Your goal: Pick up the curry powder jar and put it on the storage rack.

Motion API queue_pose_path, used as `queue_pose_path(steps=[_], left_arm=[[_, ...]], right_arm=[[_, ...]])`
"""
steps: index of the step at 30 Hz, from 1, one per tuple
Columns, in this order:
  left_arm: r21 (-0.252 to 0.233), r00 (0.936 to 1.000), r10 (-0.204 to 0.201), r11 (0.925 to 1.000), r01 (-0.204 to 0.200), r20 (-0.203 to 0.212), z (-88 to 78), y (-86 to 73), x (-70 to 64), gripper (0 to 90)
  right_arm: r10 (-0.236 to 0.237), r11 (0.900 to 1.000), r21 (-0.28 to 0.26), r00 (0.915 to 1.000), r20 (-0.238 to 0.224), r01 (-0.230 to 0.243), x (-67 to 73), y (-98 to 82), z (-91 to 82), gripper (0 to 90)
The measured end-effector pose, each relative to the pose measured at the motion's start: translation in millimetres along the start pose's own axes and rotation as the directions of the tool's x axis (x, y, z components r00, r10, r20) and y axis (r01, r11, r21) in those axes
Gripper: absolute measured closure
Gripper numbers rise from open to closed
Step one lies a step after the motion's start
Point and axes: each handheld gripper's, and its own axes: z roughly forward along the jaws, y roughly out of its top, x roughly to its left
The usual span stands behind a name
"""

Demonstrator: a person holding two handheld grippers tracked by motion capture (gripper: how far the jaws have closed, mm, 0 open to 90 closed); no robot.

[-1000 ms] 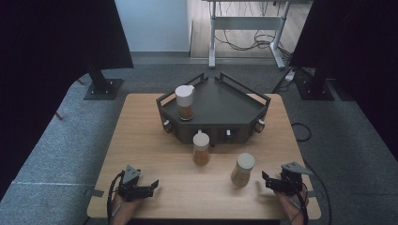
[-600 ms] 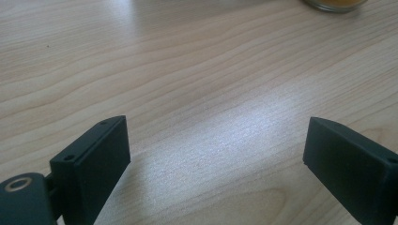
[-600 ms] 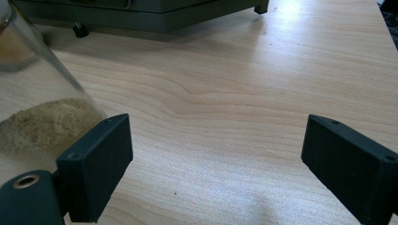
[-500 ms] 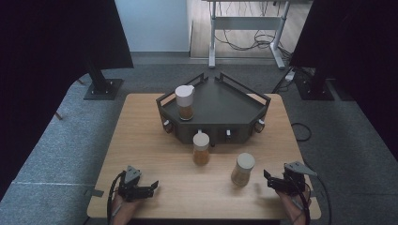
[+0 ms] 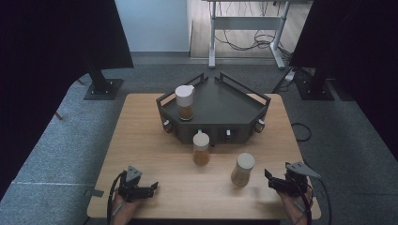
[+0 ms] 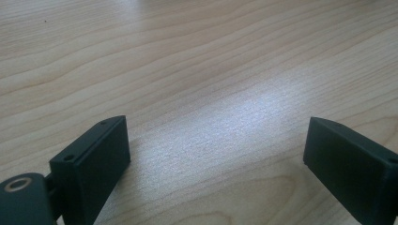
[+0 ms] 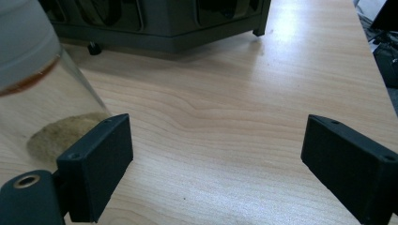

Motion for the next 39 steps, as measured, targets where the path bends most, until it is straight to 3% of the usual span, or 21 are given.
queue_pose_path(steps=[6, 27, 39], left_arm=[[0.019, 0.9990, 0.034, 0.9993, -0.034, -0.027, 1.8, 0.7, -4.4, 6.6], [0.030, 0.9990, 0.023, 0.9993, -0.021, -0.039, 2.6, 1.1, -3.4, 2.9], [0.033, 0.9989, 0.022, 0.9992, -0.021, -0.040, 2.5, 1.2, -3.3, 2.7]], right_arm=[[-0.006, 1.000, -0.020, 1.0000, 0.004, 0.006, 4.7, 3.7, -8.3, 8.7], [-0.027, 0.993, -0.111, 0.9996, 0.010, 0.028, 26.8, 27.8, -41.9, 9.0], [-0.038, 0.989, -0.141, 0.9993, -0.003, 0.037, 38.6, 37.4, -51.2, 9.0]])
